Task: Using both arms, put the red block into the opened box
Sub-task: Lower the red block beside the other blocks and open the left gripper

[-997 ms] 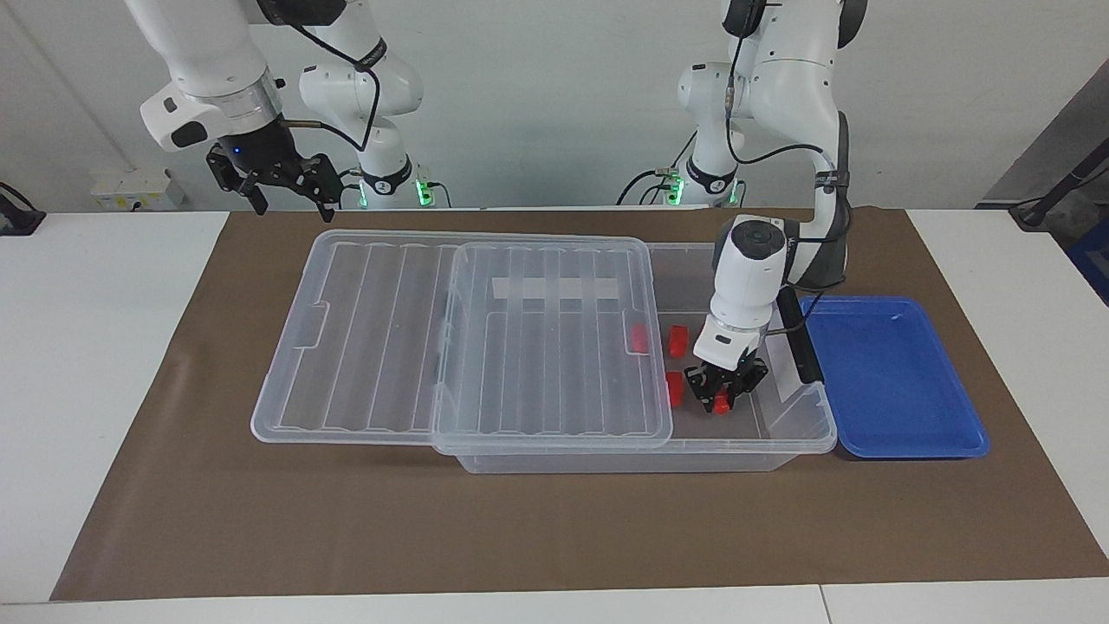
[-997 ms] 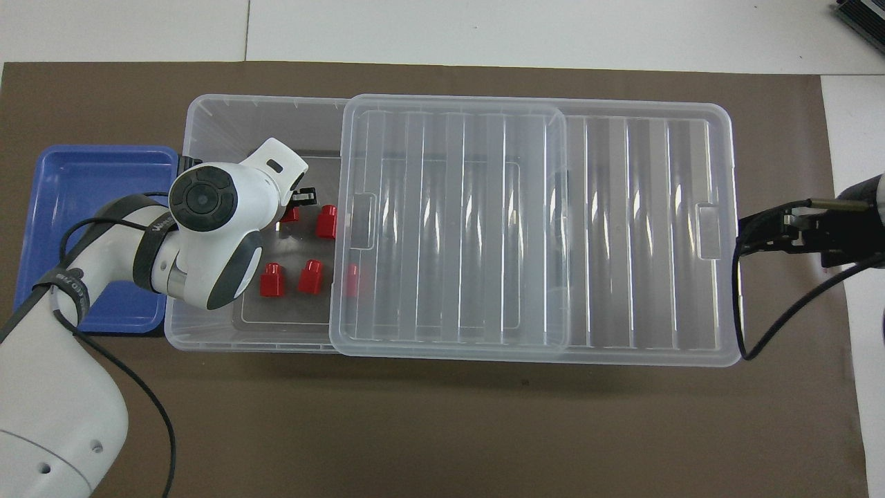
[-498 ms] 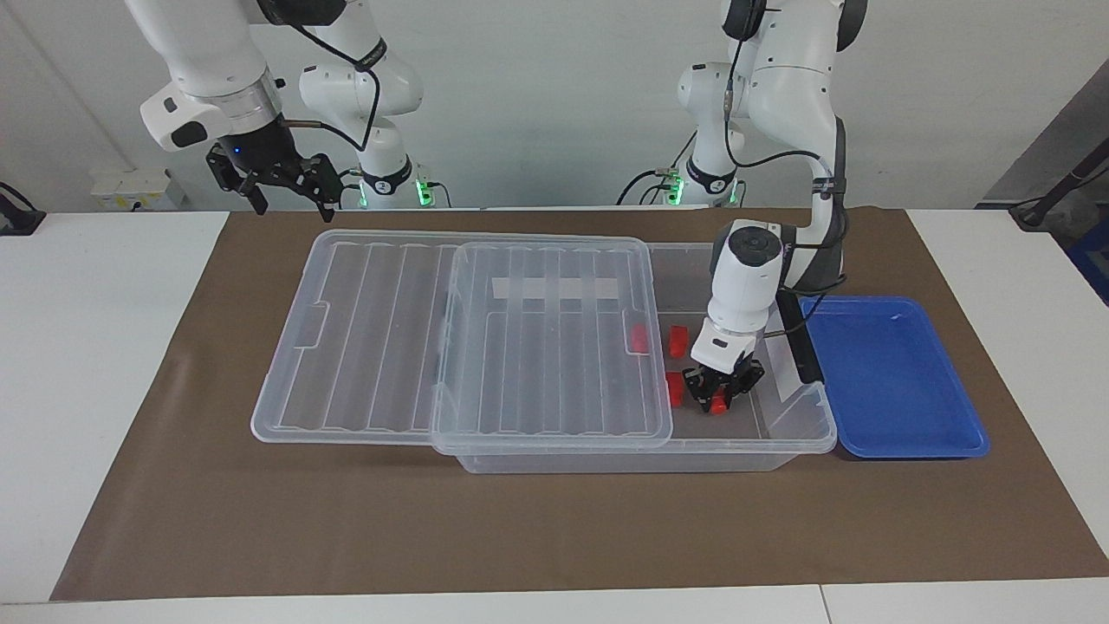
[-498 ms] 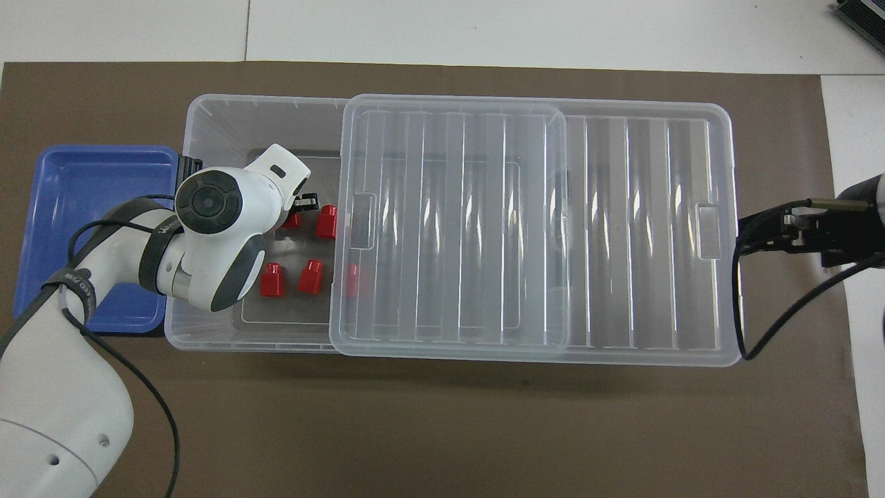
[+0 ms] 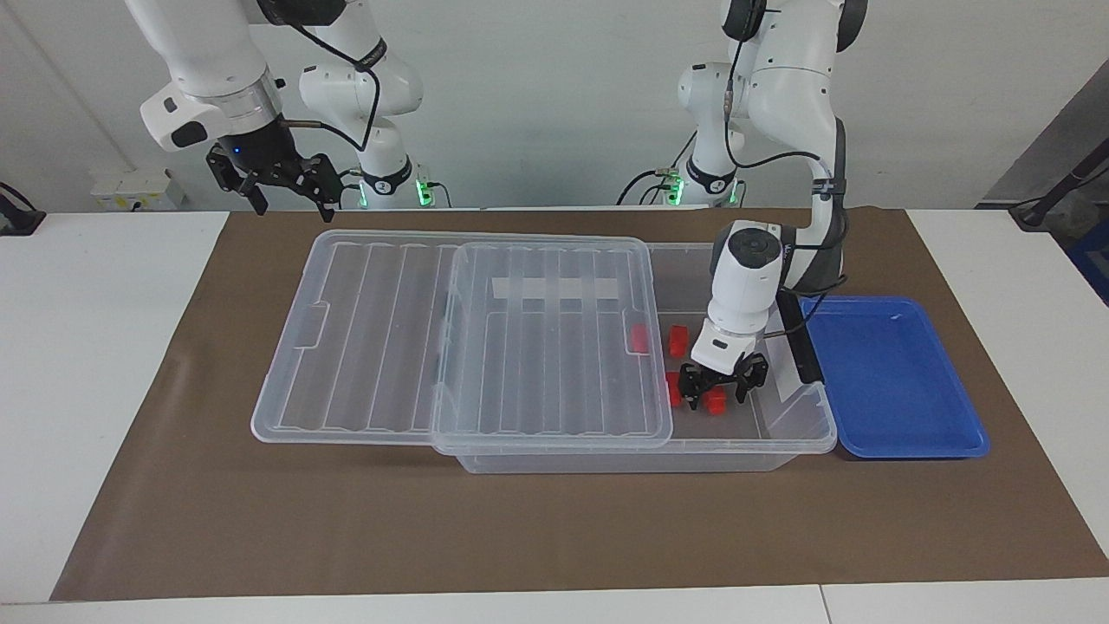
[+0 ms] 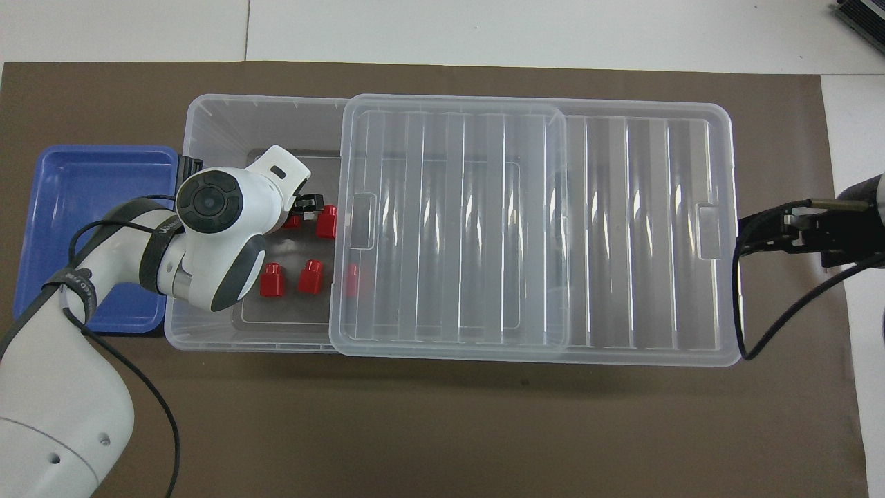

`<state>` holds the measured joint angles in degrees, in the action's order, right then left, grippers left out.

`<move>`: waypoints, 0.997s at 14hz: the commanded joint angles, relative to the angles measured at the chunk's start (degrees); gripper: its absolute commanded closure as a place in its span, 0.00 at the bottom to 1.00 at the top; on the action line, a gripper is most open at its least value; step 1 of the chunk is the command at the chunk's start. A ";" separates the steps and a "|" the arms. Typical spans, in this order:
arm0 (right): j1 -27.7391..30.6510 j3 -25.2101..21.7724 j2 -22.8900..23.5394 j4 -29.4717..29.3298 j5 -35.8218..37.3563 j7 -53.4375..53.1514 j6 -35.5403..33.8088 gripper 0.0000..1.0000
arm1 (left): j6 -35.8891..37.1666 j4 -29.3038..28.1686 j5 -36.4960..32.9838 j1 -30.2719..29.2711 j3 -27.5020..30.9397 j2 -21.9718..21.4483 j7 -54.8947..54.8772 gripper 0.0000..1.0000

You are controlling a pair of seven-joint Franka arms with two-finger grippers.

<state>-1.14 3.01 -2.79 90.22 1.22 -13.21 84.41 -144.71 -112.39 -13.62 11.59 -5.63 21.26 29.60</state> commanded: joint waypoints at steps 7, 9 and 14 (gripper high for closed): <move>0.87 -1.16 -1.34 0.57 -0.60 -0.51 -0.47 0.00 | 23.58 8.07 6.83 0.18 -0.52 -9.55 0.11 0.00; 2.36 -1.34 -1.70 0.92 -0.60 -0.33 0.31 0.26 | 29.72 8.42 8.42 0.27 -0.61 -13.94 0.11 0.00; 7.37 -1.34 -2.31 8.46 -2.70 -0.42 12.41 1.00 | 45.37 12.64 12.38 -2.00 0.62 -25.27 -1.55 0.00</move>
<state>3.97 1.45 -3.46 93.26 0.71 -13.21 91.29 -104.33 -99.42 -3.04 11.37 -5.57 1.16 29.52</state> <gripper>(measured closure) 0.524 0.000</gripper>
